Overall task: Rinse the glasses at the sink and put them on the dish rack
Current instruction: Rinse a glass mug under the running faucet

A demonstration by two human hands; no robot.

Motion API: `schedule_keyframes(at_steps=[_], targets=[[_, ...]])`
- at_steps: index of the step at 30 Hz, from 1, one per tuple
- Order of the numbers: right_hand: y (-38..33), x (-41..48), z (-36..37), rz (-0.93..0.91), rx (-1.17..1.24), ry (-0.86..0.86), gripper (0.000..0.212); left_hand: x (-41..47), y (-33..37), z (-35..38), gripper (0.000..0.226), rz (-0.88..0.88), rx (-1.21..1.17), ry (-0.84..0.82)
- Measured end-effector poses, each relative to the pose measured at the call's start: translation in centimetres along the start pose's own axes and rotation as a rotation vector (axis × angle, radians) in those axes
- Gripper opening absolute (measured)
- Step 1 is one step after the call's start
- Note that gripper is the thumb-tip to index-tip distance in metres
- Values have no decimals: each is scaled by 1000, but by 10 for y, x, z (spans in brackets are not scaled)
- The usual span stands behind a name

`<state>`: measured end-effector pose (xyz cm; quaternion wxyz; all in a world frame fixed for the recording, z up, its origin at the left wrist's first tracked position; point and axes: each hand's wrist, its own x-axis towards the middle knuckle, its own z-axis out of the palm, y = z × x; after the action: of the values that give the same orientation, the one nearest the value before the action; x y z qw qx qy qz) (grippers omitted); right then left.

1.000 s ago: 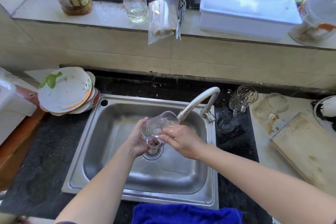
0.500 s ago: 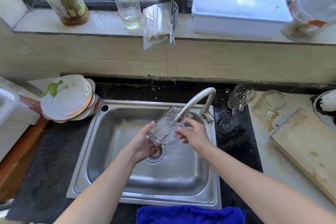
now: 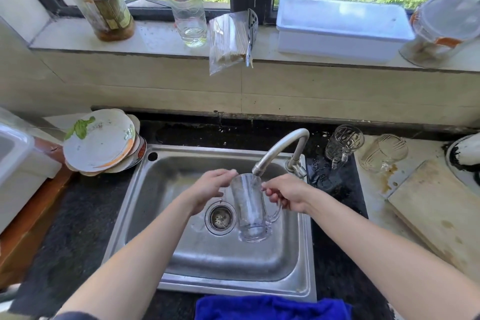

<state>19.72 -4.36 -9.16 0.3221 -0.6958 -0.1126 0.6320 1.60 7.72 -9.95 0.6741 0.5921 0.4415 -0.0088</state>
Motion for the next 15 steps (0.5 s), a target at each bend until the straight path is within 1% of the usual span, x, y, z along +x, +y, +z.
schedule_keyframes(at_steps=[2,4,5,7,8,9,12,13,15], targets=[[-8,-1,-6,5,22,-70,21,2,8,6,20,1,34,-117],[-12,-1,-10,-13,60,-77,20,1,12,11,24,31,-57,-147],[-12,-2,-11,-39,46,-52,19,2,13,14,25,50,-97,-138],[-6,-3,-9,-96,-33,26,18,3,10,20,28,69,-163,-76],[0,-3,-8,-97,-50,45,23,3,9,22,28,68,-204,-31],[7,-4,-7,-60,-13,31,27,4,6,23,29,62,-241,15],[18,-10,-4,65,254,-72,30,5,3,23,27,28,-344,123],[18,-11,-2,55,297,-68,32,4,2,22,25,5,-375,136],[13,-7,4,-43,282,27,33,2,0,20,22,-31,-448,129]])
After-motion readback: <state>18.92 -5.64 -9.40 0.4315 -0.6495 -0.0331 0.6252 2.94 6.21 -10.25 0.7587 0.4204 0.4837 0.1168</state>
